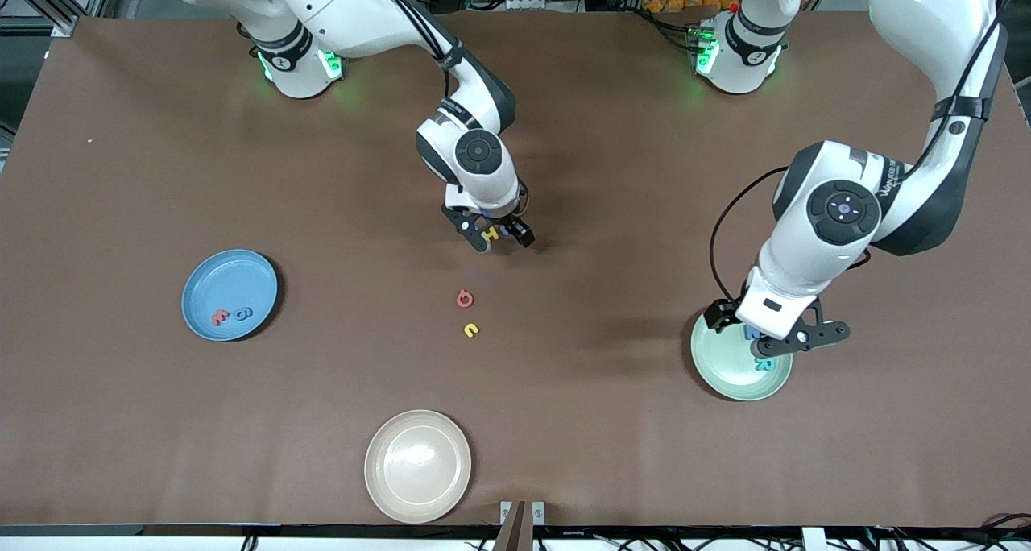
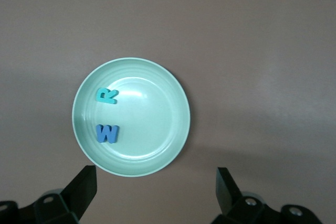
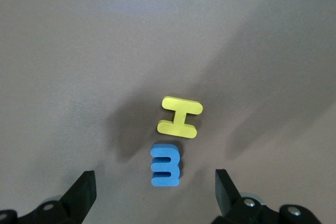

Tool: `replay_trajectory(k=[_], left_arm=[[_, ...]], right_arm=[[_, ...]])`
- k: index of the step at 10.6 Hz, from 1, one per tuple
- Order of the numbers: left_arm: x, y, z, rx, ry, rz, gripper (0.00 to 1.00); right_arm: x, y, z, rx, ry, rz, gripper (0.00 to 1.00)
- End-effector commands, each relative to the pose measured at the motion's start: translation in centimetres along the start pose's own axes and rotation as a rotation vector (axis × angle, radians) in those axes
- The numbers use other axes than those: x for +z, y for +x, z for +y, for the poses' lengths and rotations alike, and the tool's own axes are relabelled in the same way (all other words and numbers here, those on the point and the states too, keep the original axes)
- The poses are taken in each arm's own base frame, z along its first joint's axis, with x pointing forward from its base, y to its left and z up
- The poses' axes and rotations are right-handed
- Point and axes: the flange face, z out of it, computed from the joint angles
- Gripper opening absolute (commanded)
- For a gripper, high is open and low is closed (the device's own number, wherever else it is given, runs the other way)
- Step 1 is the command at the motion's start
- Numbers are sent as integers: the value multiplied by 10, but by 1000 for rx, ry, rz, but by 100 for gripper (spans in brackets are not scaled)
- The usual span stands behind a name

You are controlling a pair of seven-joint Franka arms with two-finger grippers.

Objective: Sort upper and lower case letters into plates
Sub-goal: 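Grasp the blue m beside the yellow H with the right gripper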

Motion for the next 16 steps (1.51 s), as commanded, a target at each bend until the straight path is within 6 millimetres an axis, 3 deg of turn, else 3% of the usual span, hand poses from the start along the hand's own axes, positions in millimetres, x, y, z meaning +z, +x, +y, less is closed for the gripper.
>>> replay_trajectory(k=[1, 4, 12, 13, 14, 15, 16], left_arm=[[-17, -3, 3, 32, -2, 8, 100], [-28, -4, 5, 36, -3, 24, 100], [-37, -7, 8, 38, 5, 23, 100], [-38, -7, 8, 36, 5, 25, 100], [-39, -9, 10, 40, 3, 25, 100], [-39, -11, 16, 48, -2, 24, 100], [-40, -14, 20, 55, -5, 24, 100]], right_arm=[[5, -6, 6, 13, 8, 6, 100], [8, -12, 6, 14, 14, 14, 100], [27, -3, 10, 21, -13, 29, 100], [27, -4, 10, 16, -15, 31, 94], [28, -8, 11, -15, -15, 49, 65], [28, -8, 11, -30, -18, 62, 28], [28, -8, 11, -32, -18, 64, 3]])
